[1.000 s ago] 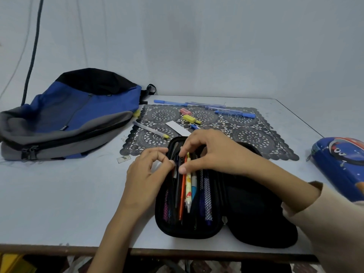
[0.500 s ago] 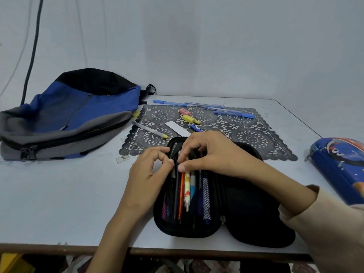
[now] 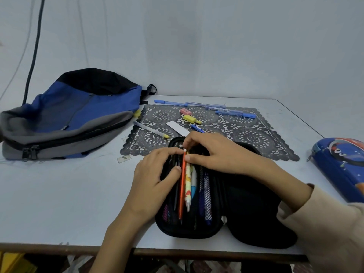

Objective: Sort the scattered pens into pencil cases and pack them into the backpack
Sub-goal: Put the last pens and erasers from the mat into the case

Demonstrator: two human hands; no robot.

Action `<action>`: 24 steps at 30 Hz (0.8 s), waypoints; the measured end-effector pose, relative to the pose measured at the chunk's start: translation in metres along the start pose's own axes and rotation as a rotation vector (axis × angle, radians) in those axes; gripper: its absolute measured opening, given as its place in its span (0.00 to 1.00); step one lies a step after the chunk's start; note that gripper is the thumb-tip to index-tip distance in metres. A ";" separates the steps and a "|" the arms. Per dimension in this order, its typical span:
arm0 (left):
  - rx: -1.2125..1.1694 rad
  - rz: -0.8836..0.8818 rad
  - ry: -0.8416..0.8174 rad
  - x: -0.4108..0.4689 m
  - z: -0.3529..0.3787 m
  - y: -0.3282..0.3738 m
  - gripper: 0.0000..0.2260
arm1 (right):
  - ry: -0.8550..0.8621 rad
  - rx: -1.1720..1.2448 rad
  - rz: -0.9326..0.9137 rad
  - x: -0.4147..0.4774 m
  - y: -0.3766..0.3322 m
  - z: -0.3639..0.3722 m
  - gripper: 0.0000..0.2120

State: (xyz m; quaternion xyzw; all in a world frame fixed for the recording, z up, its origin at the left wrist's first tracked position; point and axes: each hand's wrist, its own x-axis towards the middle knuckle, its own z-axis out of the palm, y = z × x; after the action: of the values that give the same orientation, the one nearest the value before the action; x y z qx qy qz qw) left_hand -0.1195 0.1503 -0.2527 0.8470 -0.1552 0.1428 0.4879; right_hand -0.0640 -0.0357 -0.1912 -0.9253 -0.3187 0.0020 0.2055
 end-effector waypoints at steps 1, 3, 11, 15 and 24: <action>0.012 0.010 -0.005 0.000 0.000 0.000 0.16 | -0.022 -0.007 -0.007 0.000 -0.001 -0.003 0.13; 0.029 0.022 -0.012 -0.001 0.000 0.000 0.16 | -0.082 -0.012 -0.015 0.002 -0.002 -0.010 0.13; 0.190 0.022 -0.025 -0.002 -0.001 0.001 0.19 | -0.068 0.104 0.065 -0.003 0.003 -0.019 0.16; 0.182 0.005 -0.043 -0.001 -0.001 0.001 0.20 | -0.095 0.284 0.131 -0.011 -0.001 -0.009 0.17; 0.242 -0.071 -0.192 0.012 -0.004 0.003 0.17 | 0.227 0.942 0.199 -0.020 -0.013 0.018 0.18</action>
State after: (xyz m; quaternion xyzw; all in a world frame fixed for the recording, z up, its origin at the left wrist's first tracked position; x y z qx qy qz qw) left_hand -0.1107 0.1507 -0.2437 0.9142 -0.1527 0.0614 0.3702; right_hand -0.0900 -0.0314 -0.2051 -0.7522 -0.1690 0.0648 0.6336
